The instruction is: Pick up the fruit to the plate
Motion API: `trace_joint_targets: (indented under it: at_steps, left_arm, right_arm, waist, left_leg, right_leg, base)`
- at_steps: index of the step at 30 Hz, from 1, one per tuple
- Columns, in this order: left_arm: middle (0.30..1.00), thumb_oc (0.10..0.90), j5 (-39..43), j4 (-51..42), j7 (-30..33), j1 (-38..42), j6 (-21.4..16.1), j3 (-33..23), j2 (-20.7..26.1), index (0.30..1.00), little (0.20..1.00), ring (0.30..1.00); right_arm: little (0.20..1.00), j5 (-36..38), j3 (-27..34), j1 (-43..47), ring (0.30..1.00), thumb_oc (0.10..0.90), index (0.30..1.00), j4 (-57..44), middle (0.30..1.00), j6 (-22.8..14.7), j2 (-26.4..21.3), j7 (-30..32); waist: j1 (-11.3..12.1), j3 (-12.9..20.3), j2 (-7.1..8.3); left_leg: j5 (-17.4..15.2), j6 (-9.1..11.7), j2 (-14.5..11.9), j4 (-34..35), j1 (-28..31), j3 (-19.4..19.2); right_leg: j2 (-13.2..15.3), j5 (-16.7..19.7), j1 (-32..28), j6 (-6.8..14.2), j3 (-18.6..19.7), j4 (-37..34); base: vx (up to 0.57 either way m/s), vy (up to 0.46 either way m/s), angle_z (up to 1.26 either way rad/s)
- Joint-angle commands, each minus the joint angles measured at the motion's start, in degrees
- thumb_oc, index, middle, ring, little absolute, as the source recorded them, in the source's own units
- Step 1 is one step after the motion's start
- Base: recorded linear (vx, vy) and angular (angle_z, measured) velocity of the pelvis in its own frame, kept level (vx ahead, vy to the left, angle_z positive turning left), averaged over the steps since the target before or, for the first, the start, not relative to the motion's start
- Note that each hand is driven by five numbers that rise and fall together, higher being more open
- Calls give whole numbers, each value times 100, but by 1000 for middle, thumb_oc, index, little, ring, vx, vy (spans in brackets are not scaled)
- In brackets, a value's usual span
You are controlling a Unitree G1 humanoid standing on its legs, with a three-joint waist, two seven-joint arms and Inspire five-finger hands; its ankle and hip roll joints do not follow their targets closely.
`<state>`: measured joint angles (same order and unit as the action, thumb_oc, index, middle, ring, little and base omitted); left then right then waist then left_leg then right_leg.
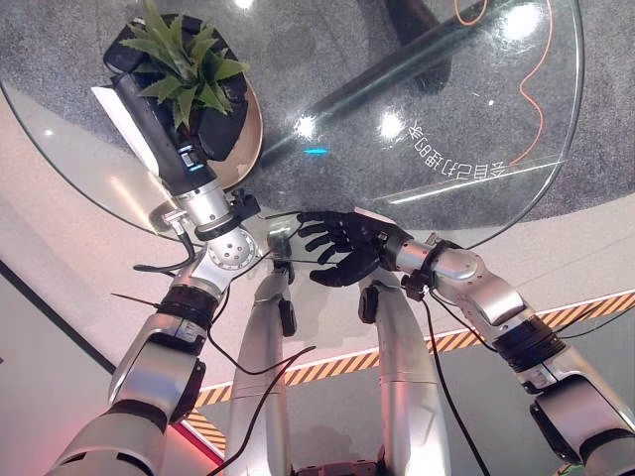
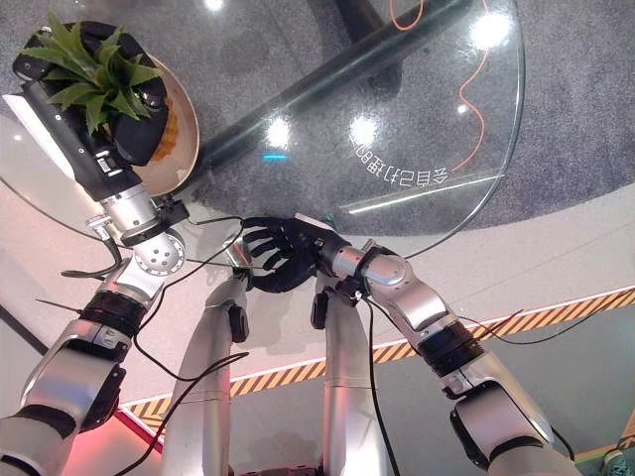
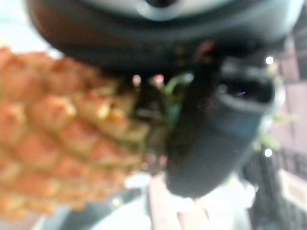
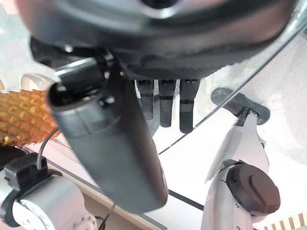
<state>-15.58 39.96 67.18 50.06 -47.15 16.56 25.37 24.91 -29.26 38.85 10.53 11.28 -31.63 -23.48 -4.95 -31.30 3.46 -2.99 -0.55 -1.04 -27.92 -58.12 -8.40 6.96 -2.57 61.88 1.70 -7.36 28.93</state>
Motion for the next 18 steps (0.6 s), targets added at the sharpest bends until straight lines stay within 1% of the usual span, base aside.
trace_joint_targets:
  at_steps: [1,2,3,4,5,6,12,18]
  left_arm:
    - [404,221,-327,-345,611,328,-235,-100,152,404,321,404]
    - [432,254,-303,-345,612,318,-226,-102,155,432,354,432]
    - [566,410,-291,-344,630,304,-218,-93,165,566,510,566]
    - [742,616,-291,-338,608,298,-227,-94,160,742,716,742]
    - [858,751,-279,-339,595,300,-224,-98,164,858,851,858]
    - [900,800,-254,-343,569,302,-212,-104,170,900,900,900]
    - [900,800,-174,-428,488,258,-177,-105,174,900,900,900]
    - [900,800,-148,-504,445,179,-123,-132,156,900,900,900]
  right_arm:
    - [900,42,-198,-355,900,800,900,-473,900,-134,60,-129]
    - [900,45,-202,-359,900,800,900,-483,900,-137,52,-123]
    - [900,59,-205,-360,900,800,900,-504,900,-142,44,-112]
    - [900,64,-199,-352,900,800,900,-516,900,-120,57,-100]
    - [900,66,-198,-349,900,800,900,-513,900,-121,57,-102]
    - [900,71,-195,-342,900,800,900,-506,900,-120,58,-105]
    - [900,74,-182,-349,900,800,900,-583,900,-26,72,-70]
    - [900,72,-142,-378,900,800,900,-641,900,-21,87,-61]
  waist:
    - [182,151,-30]
    - [185,151,-31]
    - [190,151,-35]
    - [196,151,-37]
    - [198,151,-36]
    - [204,151,-35]
    - [225,151,-45]
    - [243,151,-39]
  left_leg:
    - [120,268,603,135,-41,-96]
    - [120,268,601,133,-36,-95]
    - [123,268,598,140,-26,-93]
    - [126,270,602,138,-19,-92]
    - [126,271,602,137,-18,-89]
    - [127,274,601,136,-14,-85]
    - [131,258,590,174,38,-72]
    - [151,232,580,234,99,-71]
  right_leg:
    - [-543,414,-66,154,-383,-83]
    - [-540,411,-69,156,-387,-75]
    - [-535,411,-73,160,-391,-68]
    - [-532,411,-81,161,-395,-68]
    - [-529,411,-84,160,-398,-67]
    - [-523,412,-88,160,-403,-65]
    - [-510,419,-99,175,-411,-43]
    - [-525,413,-133,182,-423,-26]
  base:
    - [0,0,0]
    - [0,0,0]
    - [0,0,0]
    - [0,0,0]
    - [0,0,0]
    - [0,0,0]
    - [0,0,0]
    - [0,0,0]
